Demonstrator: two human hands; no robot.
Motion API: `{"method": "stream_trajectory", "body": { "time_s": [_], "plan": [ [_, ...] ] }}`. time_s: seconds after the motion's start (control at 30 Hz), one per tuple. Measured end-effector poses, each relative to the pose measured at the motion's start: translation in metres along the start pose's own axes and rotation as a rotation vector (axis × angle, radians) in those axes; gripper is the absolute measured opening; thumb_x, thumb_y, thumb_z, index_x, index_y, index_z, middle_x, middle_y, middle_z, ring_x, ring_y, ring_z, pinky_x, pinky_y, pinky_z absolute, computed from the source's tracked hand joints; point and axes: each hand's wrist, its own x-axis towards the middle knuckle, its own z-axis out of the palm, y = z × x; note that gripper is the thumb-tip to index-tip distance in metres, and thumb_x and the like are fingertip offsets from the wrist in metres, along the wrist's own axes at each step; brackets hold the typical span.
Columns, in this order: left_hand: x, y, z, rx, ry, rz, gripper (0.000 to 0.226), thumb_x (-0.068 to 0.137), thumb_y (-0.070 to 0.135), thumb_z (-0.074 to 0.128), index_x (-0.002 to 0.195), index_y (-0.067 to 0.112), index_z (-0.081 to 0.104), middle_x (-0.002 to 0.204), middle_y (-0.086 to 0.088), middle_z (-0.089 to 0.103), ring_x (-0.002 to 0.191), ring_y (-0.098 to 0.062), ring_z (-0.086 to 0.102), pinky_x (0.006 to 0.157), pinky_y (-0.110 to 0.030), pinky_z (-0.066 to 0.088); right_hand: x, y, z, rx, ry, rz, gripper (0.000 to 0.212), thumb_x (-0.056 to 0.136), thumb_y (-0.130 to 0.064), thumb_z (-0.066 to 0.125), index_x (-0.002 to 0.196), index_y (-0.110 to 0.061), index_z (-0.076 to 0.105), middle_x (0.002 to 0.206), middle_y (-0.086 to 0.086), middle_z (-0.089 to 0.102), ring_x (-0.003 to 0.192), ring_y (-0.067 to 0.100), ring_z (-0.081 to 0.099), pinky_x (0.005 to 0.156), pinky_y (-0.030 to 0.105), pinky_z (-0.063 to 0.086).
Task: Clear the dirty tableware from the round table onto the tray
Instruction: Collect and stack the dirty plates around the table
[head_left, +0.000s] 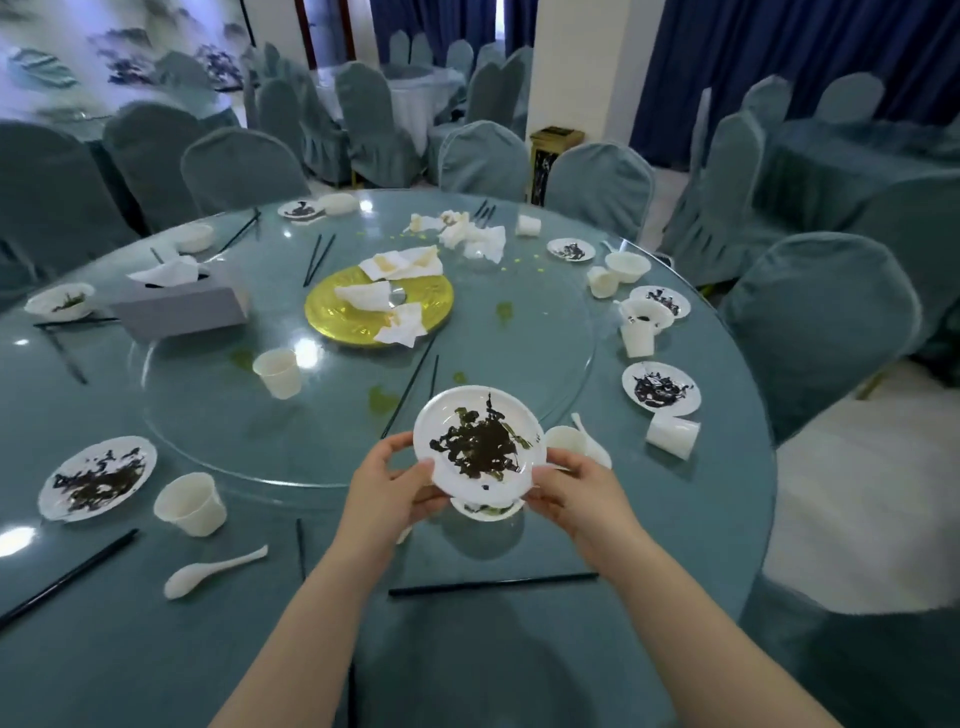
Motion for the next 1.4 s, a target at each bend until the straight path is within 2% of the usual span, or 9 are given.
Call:
{"method": "stream_trajectory", "body": {
  "time_s": [0.17,0.4,0.53,0.63,0.73,0.83,0.93,1.03,1.4],
  "plan": [
    [0.049,-0.007,0.068,0.022,-0.007,-0.056,0.024,0.092,0.004,0.056,0.103,0.026,0.055,0.078,-0.009,0.074,0.064,-0.02,0.07,0.058,-0.028,0.057,0.049,-0.031,-0.069,-0.025,0.061,0.015,0.017,0.086,-0.008,0.063,0.102,-0.014,0.065,0.083,0.005,0.075,0.069,0.016,0.068,0.07,0.027,0.057],
    [0.113,-0.022,0.152,0.008,0.048,-0.111,0.027,0.091,0.006,0.057,0.109,0.025,0.056,0.084,-0.007,0.075,0.069,-0.02,0.072,0.056,-0.022,0.054,0.145,-0.071,-0.189,-0.041,0.258,0.021,0.014,0.084,-0.004,0.064,0.096,-0.012,0.065,0.08,0.008,0.07,0.061,0.013,0.064,0.055,0.021,0.051],
    [0.138,-0.029,0.18,-0.001,0.108,-0.151,0.025,0.093,0.004,0.055,0.11,0.021,0.055,0.078,-0.006,0.075,0.064,-0.018,0.071,0.053,-0.022,0.053,0.205,-0.071,-0.247,-0.272,0.424,0.007,0.011,0.085,-0.004,0.062,0.094,-0.008,0.066,0.073,0.006,0.067,0.054,0.012,0.057,0.054,0.023,0.047],
    [0.151,-0.031,0.192,-0.001,0.158,-0.164,0.024,0.093,0.005,0.055,0.109,0.022,0.055,0.077,-0.005,0.075,0.062,-0.017,0.07,0.053,-0.022,0.053,0.244,-0.061,-0.277,-0.478,0.526,0.04,0.013,0.083,-0.012,0.065,0.093,-0.003,0.066,0.069,0.007,0.065,0.059,0.021,0.057,0.065,0.036,0.05],
    [0.156,-0.031,0.195,0.001,0.19,-0.168,0.023,0.093,0.006,0.055,0.109,0.023,0.056,0.078,-0.005,0.075,0.064,-0.018,0.07,0.054,-0.023,0.054,0.267,-0.051,-0.287,-0.555,0.514,0.097,0.02,0.084,-0.024,0.067,0.073,-0.007,0.065,0.06,0.007,0.066,0.055,0.024,0.062,0.079,0.046,0.056],
    [0.157,-0.031,0.197,0.005,0.209,-0.164,0.023,0.093,0.006,0.055,0.107,0.024,0.056,0.078,-0.005,0.075,0.063,-0.017,0.07,0.053,-0.022,0.053,0.28,-0.048,-0.288,-0.623,0.521,0.117,0.027,0.083,-0.025,0.067,0.061,-0.01,0.065,0.053,0.004,0.067,0.05,0.022,0.066,0.072,0.043,0.058],
    [0.155,-0.031,0.2,-0.002,0.217,-0.159,0.022,0.093,0.006,0.055,0.104,0.025,0.057,0.081,-0.006,0.074,0.063,-0.016,0.07,0.054,-0.022,0.054,0.279,-0.055,-0.287,-0.609,0.525,0.197,0.016,0.079,-0.013,0.06,0.064,-0.006,0.063,0.05,0.004,0.065,0.046,0.017,0.066,0.054,0.03,0.056],
    [0.148,-0.032,0.2,-0.011,0.2,-0.147,0.02,0.093,0.006,0.056,0.104,0.023,0.057,0.08,-0.005,0.074,0.063,-0.015,0.07,0.055,-0.021,0.054,0.268,-0.065,-0.285,-0.454,0.518,0.224,0.009,0.08,-0.004,0.054,0.072,-0.006,0.056,0.05,0.008,0.062,0.033,0.01,0.057,0.032,0.016,0.038],
    [0.072,-0.02,0.194,-0.062,0.036,-0.077,0.027,0.095,0.012,0.054,0.12,0.017,0.059,0.088,-0.004,0.073,0.071,-0.018,0.066,0.061,-0.023,0.056,0.126,-0.115,-0.242,-0.164,0.352,0.011,0.004,0.087,-0.01,0.06,0.084,-0.008,0.058,0.048,0.001,0.063,0.034,0.004,0.047,0.033,0.015,0.034]
  ]
}}
